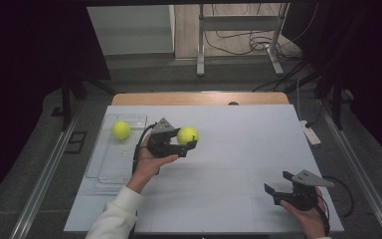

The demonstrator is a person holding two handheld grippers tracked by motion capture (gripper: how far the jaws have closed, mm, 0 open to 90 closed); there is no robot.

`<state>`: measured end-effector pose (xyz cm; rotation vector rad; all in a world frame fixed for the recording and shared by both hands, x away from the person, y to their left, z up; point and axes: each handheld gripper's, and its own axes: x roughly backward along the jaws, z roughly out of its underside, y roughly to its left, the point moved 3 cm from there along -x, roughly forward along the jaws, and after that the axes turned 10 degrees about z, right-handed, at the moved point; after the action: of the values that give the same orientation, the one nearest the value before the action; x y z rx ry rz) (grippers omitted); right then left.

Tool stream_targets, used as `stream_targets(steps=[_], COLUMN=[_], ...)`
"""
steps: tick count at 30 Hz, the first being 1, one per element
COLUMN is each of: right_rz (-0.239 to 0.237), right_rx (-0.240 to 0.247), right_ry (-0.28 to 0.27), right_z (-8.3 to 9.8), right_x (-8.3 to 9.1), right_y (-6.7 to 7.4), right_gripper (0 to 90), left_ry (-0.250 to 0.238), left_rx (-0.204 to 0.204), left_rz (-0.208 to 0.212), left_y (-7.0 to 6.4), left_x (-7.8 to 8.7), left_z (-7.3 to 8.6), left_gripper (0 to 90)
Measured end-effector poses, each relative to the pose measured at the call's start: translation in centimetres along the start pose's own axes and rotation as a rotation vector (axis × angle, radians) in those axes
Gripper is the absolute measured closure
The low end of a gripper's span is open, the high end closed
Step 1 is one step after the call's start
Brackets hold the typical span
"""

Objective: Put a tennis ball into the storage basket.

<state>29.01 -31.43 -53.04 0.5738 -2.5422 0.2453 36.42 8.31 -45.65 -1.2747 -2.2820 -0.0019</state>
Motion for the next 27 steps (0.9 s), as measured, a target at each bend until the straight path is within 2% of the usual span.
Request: stream_targets(steps=[27], right_rz=[0.001], right_rx=[-0.002], right_ry=[0.003], right_z=[0.0], right_x=[-0.1], right_y=[0.0], right_gripper=[12.8], left_ry=[-0.023], left_rx=[0.012], left_rz=[-0.045], left_y=[0.6], left_x=[2.9], left_z=[0.5], left_gripper=[27.2])
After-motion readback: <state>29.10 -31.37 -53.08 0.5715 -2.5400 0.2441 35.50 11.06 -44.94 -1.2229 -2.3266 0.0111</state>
